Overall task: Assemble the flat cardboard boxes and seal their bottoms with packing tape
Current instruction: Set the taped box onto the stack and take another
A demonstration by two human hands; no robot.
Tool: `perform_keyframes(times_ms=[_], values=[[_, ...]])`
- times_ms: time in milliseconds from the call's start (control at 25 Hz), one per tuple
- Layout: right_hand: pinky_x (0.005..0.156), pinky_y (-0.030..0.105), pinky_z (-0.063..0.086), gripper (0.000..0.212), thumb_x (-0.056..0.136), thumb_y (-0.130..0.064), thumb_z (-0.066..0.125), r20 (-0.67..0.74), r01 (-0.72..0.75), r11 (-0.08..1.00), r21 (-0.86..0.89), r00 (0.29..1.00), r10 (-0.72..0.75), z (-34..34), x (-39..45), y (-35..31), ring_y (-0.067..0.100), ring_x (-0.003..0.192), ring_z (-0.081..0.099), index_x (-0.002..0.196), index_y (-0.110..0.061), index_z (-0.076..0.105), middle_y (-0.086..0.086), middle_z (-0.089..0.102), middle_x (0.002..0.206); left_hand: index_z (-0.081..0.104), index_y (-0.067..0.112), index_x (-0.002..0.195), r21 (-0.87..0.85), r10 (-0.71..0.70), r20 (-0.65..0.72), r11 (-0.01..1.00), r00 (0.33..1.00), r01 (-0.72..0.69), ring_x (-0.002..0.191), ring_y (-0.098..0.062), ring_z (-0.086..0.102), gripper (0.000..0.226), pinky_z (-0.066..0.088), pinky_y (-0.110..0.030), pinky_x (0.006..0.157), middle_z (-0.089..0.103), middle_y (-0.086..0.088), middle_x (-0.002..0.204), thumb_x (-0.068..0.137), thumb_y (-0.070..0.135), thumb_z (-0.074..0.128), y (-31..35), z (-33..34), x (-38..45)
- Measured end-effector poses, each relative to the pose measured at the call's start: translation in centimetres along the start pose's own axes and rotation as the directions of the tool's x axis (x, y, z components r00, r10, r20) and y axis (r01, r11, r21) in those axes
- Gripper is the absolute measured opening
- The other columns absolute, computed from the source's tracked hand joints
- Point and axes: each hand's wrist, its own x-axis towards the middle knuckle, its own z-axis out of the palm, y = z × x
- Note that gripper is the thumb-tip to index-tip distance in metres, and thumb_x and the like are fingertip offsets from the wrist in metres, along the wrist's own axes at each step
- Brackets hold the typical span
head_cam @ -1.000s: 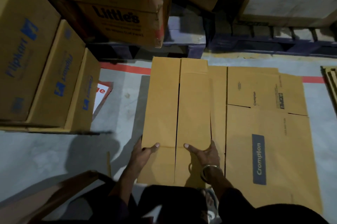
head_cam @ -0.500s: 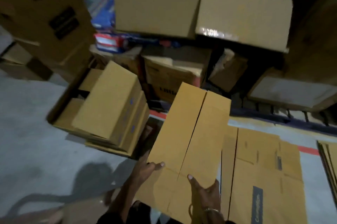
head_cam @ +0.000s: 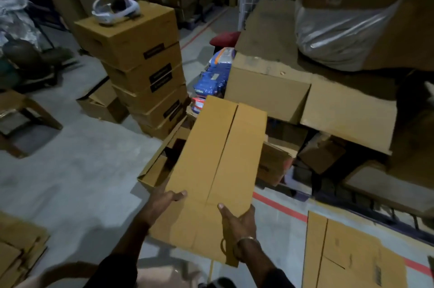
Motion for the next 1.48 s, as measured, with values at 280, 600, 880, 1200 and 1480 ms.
perform_keyframes(times_ms=[280, 600, 880, 1200, 1480], values=[[0.109, 0.047, 0.047, 0.121, 0.055, -0.063, 0.093, 0.178, 0.192, 0.955, -0.225, 0.972, -0.153, 8.2, 4.2, -11.7, 0.028, 0.128, 0.057, 0.153, -0.027, 0.032, -0.002, 0.059, 0.142, 0.063, 0.026, 0.138, -0.134, -0.034, -0.185, 0.991, 0.982, 0.009, 0.115, -0.023, 0.066, 0.051, 0.050, -0.051, 0.105, 0.072, 0.005, 0.126, 0.090, 0.034, 0.079, 1.3, -8.1, 3.8], [0.112, 0.037, 0.038, 0.106, 0.086, -0.047, 0.081, 0.150, 0.070, 0.995, -0.072, 0.987, -0.058, 21.6, 9.0, -9.0, 0.033, 0.141, 0.045, 0.162, -0.018, 0.014, 0.008, 0.042, 0.158, 0.060, 0.019, 0.137, 0.184, -0.103, -0.168, 0.974, 0.980, 0.134, 0.110, -0.032, 0.066, 0.051, 0.052, -0.052, 0.102, 0.069, -0.007, 0.128, 0.089, 0.027, 0.079, 0.1, -19.0, 18.2], [0.114, 0.036, 0.036, 0.101, 0.092, -0.043, 0.074, 0.064, -0.058, 0.998, -0.037, 0.996, 0.060, 26.7, 13.7, -2.5, 0.032, 0.141, 0.044, 0.163, -0.016, 0.007, 0.009, 0.042, 0.158, 0.050, 0.025, 0.146, 0.345, -0.113, -0.135, 0.926, 0.984, 0.153, 0.119, -0.035, 0.060, 0.072, 0.049, -0.053, 0.105, 0.062, -0.010, 0.140, 0.083, 0.043, 0.080, -6.9, -19.3, 28.9], [0.117, 0.037, 0.035, 0.100, 0.097, -0.049, 0.064, 0.093, -0.019, 0.975, -0.220, 0.995, 0.040, 31.1, 18.0, 1.5, 0.035, 0.146, 0.039, 0.164, -0.012, -0.001, 0.014, 0.031, 0.165, 0.036, 0.024, 0.154, 0.515, -0.010, -0.152, 0.853, 0.988, 0.087, 0.111, -0.034, 0.062, 0.090, 0.052, -0.050, 0.097, 0.061, -0.009, 0.131, 0.079, 0.058, 0.070, -12.2, -18.5, 31.8], [0.118, 0.045, 0.037, 0.109, 0.087, -0.041, 0.072, 0.049, -0.014, 0.977, -0.215, 0.998, 0.025, 31.1, 16.7, -1.0, 0.036, 0.144, 0.040, 0.163, -0.022, -0.003, 0.011, 0.031, 0.163, 0.033, 0.023, 0.158, 0.575, 0.102, -0.402, 0.802, 0.910, 0.164, 0.125, -0.046, 0.053, 0.076, 0.047, -0.063, 0.102, 0.051, -0.023, 0.143, 0.092, 0.053, 0.056, -13.4, -16.3, 30.4]])
